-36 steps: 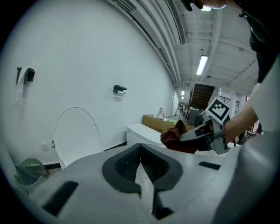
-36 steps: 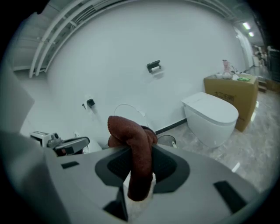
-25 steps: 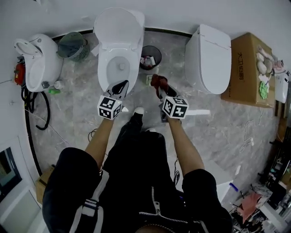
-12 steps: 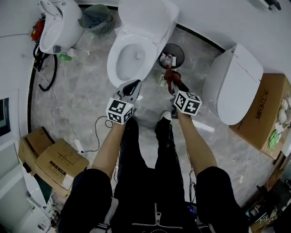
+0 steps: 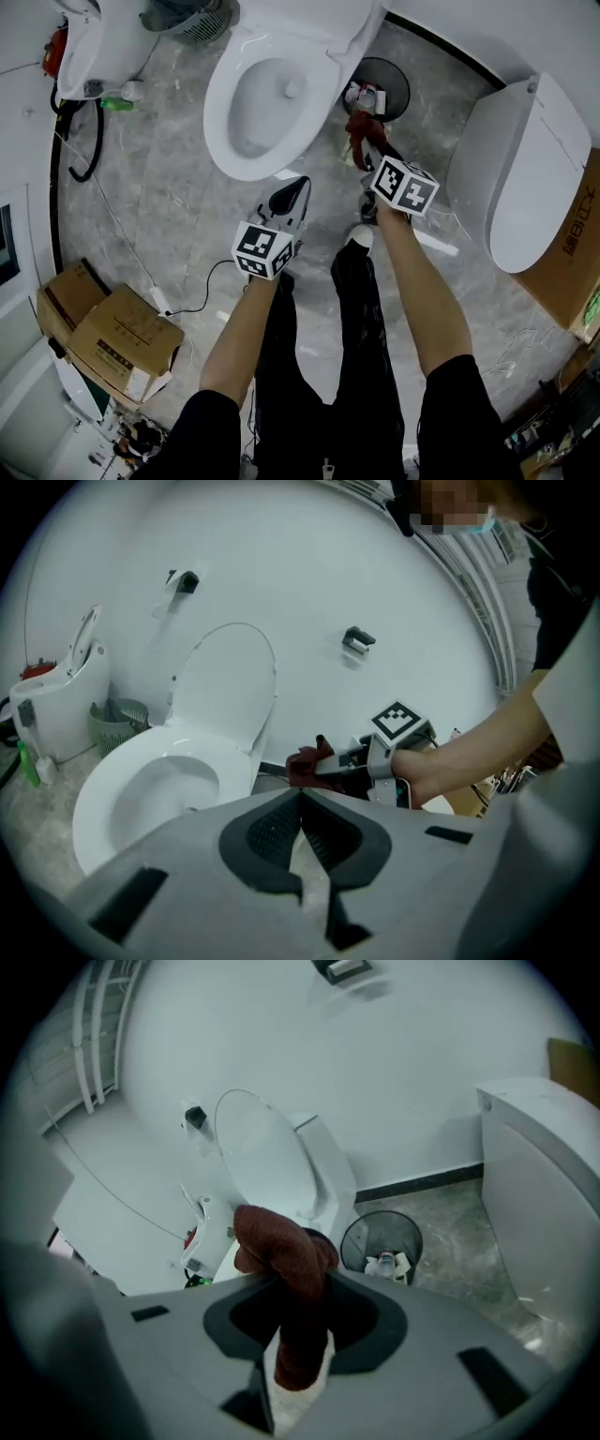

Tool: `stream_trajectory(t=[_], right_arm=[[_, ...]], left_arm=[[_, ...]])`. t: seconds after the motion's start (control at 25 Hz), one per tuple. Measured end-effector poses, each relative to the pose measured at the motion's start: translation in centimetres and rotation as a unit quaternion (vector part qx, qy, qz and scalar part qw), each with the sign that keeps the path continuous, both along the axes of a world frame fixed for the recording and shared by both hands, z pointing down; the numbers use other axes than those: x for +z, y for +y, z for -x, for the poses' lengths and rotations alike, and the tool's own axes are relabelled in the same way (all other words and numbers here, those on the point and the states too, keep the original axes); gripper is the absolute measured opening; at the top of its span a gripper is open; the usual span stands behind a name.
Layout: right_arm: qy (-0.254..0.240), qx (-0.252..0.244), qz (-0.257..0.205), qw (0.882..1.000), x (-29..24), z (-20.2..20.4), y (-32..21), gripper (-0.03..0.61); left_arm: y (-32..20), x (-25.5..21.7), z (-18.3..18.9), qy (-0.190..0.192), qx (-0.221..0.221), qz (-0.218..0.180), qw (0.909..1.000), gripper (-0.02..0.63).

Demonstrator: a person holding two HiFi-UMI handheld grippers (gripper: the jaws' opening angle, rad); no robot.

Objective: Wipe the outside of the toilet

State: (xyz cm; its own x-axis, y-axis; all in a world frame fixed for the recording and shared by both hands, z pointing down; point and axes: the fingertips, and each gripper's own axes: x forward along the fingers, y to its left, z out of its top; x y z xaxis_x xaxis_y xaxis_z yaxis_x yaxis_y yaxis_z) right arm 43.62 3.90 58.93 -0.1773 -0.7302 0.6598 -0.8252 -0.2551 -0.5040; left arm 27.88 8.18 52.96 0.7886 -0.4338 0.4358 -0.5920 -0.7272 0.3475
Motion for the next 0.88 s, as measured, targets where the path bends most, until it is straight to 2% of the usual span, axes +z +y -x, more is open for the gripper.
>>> stream_trajectory(t=[0.16,0.32,0.64,0.76,0.88], right_arm=[[-0.006,0.013,0.013,1.000,6.0,1.0,-1.9,0.115],[-0.029,0.082,0.040,0.995,11.4,-0.4,-4.2,0.115],[-0.022,0.139,0.045,0.989,15.5,-3.0,-9.1,0.115],[-0.036,0.138,0.052,0.988,16.7,-2.5,-10.5,0.114],[-0.074,0.104,0.032,0.991,16.9,-0.7,-12.1,0.110]], left_arm=[[1.7,6.0,0.9,-0.004,0.008,0.009,0.9999,0.000],[2.5,10.6,1.2,-0.022,0.017,0.009,0.9996,0.000],[2.4,13.8,3.6,-0.016,0.008,0.009,0.9998,0.000],[3.0,14.1,5.1,-0.024,0.016,0.016,0.9995,0.000],[3.3,14.0,5.9,-0.027,0.019,0.019,0.9993,0.000]])
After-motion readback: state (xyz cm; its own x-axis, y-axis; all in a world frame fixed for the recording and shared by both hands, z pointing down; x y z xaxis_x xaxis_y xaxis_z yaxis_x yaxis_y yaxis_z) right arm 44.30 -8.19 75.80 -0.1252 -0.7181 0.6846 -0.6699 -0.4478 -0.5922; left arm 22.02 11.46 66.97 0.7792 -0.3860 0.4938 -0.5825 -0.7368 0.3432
